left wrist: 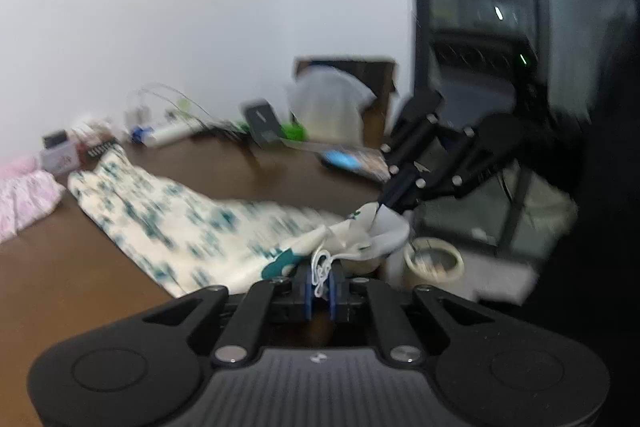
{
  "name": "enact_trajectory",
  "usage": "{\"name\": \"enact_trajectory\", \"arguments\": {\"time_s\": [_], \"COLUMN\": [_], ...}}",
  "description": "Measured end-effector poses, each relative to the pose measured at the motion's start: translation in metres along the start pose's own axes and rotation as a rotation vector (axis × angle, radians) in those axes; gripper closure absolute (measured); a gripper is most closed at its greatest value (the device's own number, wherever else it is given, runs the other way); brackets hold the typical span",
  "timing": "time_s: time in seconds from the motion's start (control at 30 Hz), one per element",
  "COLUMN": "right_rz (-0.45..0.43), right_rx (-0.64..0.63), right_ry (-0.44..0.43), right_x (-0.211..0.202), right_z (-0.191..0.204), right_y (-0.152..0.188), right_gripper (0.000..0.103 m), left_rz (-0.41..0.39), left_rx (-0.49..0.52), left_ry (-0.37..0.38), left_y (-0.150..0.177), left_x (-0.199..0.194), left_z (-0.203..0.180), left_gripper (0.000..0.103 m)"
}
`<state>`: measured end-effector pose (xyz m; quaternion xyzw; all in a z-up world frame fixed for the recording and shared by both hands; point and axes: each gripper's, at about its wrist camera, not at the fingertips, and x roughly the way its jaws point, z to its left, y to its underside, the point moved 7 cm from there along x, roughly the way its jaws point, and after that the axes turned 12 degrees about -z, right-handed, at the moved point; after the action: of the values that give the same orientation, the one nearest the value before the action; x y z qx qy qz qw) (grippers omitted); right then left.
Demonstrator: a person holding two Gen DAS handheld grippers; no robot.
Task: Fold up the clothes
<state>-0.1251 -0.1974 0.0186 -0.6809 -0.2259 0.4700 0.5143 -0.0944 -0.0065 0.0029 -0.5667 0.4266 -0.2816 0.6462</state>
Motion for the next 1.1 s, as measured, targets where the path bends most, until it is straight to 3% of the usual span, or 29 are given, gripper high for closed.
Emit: {"name": "enact_trajectory", "arguments": {"time_s": [0.1,0.17,0.27,0.3,0.33,0.37,0.4,0.47,0.57,0.63,0.77,0.83,0.87,0.9,0.93,1.0,1.1], "right_rz": [-0.09,-0.131,-0.131,-0.129,-0.116,-0.108,-0.103,-0.163,-0.269,-0.315,-0.333,-0.315,-0.298,-0.301,-0.306,-0.313,-0.29], "right_rx": [0.049,0.134,0.231,0.264,0.298,0.322,0.343,0.357,0.415,0.494,0.524,0.498,0.502,0.517,0.558,0.647,0.758], "right_ry": [0.09,0.187,0.326,0.384,0.446,0.49,0.532,0.585,0.647,0.593,0.483,0.461,0.488,0.508,0.511,0.512,0.515], "right_x": [0.006,0.019,0.052,0.066,0.078,0.083,0.086,0.067,0.02,-0.001,0.003,0.016,0.023,0.029,0.034,0.045,0.066], "right_z": [-0.042,-0.078,-0.125,-0.138,-0.15,-0.156,-0.163,-0.162,-0.147,-0.124,-0.086,-0.075,-0.078,-0.086,-0.096,-0.119,-0.15], "right_y": [-0.022,-0.031,-0.035,-0.034,-0.031,-0.028,-0.026,-0.024,-0.021,-0.011,0.006,0.014,0.019,0.022,0.024,0.026,0.024], "right_gripper": [0.101,0.101,0.1,0.097,0.091,0.084,0.078,0.05,0.046,0.043,0.043,0.052,0.071,0.083,0.089,0.093,0.094], "left_rz": [-0.041,-0.029,0.034,0.072,0.098,0.105,0.11,0.064,0.02,-0.012,-0.024,0.008,0.021,0.033,0.049,0.056,0.053], "left_rx": [-0.113,-0.207,-0.379,-0.441,-0.475,-0.491,-0.505,-0.522,-0.544,-0.553,-0.589,-0.566,-0.553,-0.539,-0.53,-0.535,-0.552], "left_ry": [-0.048,-0.1,-0.286,-0.331,-0.363,-0.394,-0.426,-0.462,-0.574,-0.594,-0.501,-0.477,-0.483,-0.491,-0.5,-0.487,-0.479], "left_y": [-0.021,-0.026,-0.016,-0.008,-0.002,0.0,0.001,-0.003,-0.011,-0.014,-0.003,0.004,0.007,0.01,0.012,0.015,0.018], "left_x": [0.031,0.059,0.098,0.108,0.111,0.107,0.103,0.081,0.04,0.023,0.033,0.05,0.056,0.062,0.067,0.074,0.082], "left_z": [0.047,0.079,0.133,0.146,0.155,0.16,0.164,0.167,0.159,0.143,0.105,0.098,0.099,0.1,0.102,0.104,0.107], "left_gripper": [0.096,0.096,0.091,0.089,0.081,0.075,0.061,0.051,0.044,0.044,0.044,0.045,0.046,0.047,0.049,0.057,0.059]}}
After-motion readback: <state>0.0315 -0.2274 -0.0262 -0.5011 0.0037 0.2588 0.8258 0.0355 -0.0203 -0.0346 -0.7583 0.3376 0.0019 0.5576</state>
